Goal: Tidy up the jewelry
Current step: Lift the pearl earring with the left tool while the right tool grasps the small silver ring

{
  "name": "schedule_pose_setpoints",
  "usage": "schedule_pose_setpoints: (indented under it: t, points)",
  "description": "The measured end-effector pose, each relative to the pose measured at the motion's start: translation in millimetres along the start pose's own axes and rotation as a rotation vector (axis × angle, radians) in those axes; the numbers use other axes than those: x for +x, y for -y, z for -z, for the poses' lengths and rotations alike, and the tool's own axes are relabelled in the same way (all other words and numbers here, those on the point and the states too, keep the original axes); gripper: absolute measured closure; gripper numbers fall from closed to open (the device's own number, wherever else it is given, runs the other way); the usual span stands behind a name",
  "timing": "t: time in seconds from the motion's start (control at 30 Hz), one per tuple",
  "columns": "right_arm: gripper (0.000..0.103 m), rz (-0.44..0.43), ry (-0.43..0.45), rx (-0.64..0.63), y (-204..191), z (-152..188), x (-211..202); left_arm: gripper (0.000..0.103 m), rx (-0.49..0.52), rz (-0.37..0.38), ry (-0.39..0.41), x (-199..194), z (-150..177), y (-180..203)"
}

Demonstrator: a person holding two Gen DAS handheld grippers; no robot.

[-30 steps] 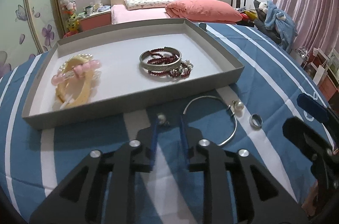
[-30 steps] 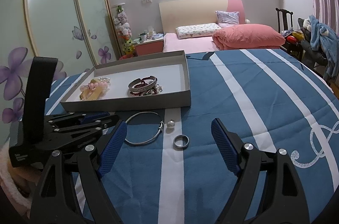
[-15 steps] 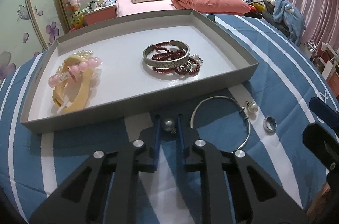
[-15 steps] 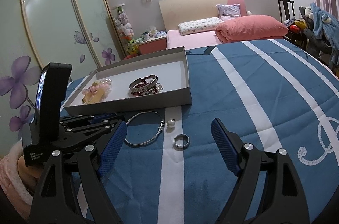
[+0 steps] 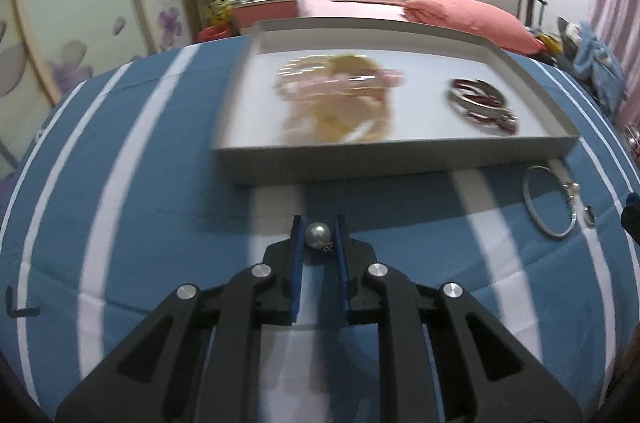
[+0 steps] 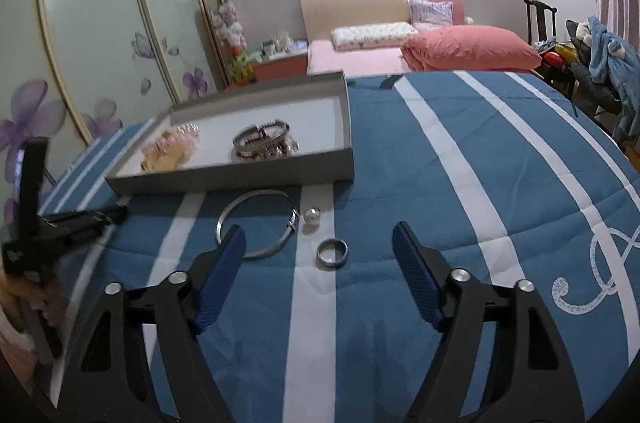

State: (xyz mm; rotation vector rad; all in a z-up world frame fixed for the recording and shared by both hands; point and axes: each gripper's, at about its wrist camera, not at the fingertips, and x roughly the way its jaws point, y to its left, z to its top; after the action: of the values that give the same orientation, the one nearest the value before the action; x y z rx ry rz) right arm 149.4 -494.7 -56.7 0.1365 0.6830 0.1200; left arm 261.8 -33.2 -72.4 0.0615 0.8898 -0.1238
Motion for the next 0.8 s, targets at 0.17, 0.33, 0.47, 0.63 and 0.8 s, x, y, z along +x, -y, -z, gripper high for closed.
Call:
schedule_pose_setpoints:
  t: [0.17, 0.33, 0.47, 0.63, 0.8]
  points:
    - [0.045, 0.018, -0.107, -0.031, -1.5, 1.0, 18.3, 0.088, -0.050, 0.010, 0.002, -4.1, 2.2, -21.1]
    - [0.054, 0.032, -0.181, -0.043, -3.7, 3.0, 31.6, 0.088, -0.060, 0.025, 0.004, -7.0, 6.4, -23.2]
    - [0.058, 0.063, -0.189, -0.056, -4.8, 1.0, 35.9, 0.088, -0.075, 0.044, 0.005, -4.8, 2.9, -23.5]
    - [0.080, 0.086, -0.192, -0.079, -6.7, 1.6, 34.9, 0.088, -0.078, 0.048, 0.005, -5.6, 3.1, -24.0]
    - [0.080, 0.061, -0.186, -0.065, -5.3, 2.1, 29.7, 0.088, -0.080, 0.044, 0.007, -6.7, 3.6, -23.2]
